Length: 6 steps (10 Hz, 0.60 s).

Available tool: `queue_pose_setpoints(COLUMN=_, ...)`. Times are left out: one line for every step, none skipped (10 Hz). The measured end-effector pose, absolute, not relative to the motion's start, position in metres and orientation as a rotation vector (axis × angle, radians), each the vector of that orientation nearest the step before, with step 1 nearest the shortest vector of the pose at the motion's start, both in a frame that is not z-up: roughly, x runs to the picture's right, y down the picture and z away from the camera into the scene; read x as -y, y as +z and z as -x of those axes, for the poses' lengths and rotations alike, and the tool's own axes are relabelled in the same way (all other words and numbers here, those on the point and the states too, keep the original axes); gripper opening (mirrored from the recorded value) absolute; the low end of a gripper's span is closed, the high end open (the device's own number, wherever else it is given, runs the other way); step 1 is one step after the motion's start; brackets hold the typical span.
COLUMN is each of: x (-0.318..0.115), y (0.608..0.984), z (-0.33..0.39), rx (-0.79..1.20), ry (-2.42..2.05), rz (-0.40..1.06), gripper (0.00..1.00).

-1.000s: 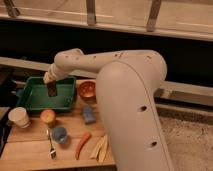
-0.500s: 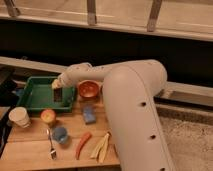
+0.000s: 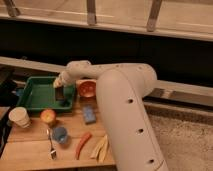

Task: Wipe tray with eraser

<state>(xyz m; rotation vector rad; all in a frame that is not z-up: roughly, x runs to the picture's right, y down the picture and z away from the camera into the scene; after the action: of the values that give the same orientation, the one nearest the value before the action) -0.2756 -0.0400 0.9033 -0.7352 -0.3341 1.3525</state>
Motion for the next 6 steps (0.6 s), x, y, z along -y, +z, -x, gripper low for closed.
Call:
queue_pose_setpoints(x=0.044, y=0.906, z=0.280, rx=0.320, ry=1.331, rz=0.741, gripper=0.06)
queue_pose_setpoints(x=0.048, y=0.908, z=0.293, rx=0.302, ry=1.286, rz=0.756, gripper=0.06)
queue_pose_setpoints(x=0.047, y=0.909, z=0.303, rx=0.288, ry=1.253, rz=0.771, gripper=0.06)
queue_pose_setpoints(x=0.044, y=0.910, z=0.307, rx=0.268, ry=1.229, rz=0.788, gripper=0.06)
queue_pose_setpoints(x=0.041, y=0.909, z=0.306, rx=0.250, ry=1.218, rz=0.799, gripper=0.06)
queue_pose_setpoints(x=0.036, y=0.907, z=0.304, rx=0.235, ry=1.207, rz=0.808, gripper=0.06)
